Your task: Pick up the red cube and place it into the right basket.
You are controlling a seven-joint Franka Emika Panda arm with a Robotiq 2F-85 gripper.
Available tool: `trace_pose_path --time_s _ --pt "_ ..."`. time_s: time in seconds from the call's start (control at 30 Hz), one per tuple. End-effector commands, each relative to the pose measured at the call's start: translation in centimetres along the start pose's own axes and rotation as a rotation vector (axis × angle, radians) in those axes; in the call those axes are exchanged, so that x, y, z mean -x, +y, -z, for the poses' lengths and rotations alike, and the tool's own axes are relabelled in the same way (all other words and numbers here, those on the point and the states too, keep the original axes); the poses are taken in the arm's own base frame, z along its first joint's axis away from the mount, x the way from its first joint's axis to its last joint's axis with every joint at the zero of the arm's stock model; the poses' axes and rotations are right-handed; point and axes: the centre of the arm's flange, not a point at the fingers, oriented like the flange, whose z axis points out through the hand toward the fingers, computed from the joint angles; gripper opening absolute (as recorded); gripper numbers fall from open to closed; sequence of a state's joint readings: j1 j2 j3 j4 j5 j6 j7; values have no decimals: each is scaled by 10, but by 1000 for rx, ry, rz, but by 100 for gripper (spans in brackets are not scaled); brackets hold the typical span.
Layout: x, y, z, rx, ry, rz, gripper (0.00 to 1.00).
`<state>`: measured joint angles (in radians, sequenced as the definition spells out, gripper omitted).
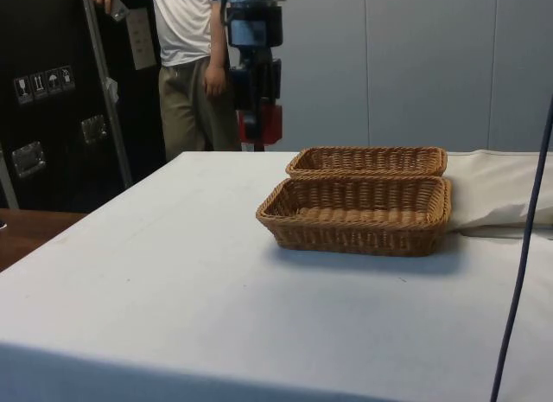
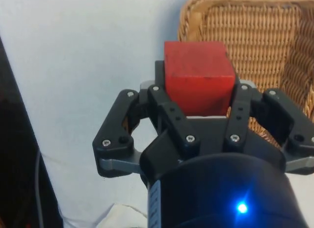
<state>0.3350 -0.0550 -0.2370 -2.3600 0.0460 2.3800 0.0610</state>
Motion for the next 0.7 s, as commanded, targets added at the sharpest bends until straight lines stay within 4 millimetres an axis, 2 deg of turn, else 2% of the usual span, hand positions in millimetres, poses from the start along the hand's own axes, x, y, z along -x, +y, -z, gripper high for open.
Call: trace_pose_path --time_s 0.0,0.3,0.4,0.67 --pt "4 6 2 -3 5 1 2" --pt "13 39 1 0 -10 -1 2" --pt "14 44 1 3 -14 -1 2" --pt "20 71 -8 35 -31 0 2"
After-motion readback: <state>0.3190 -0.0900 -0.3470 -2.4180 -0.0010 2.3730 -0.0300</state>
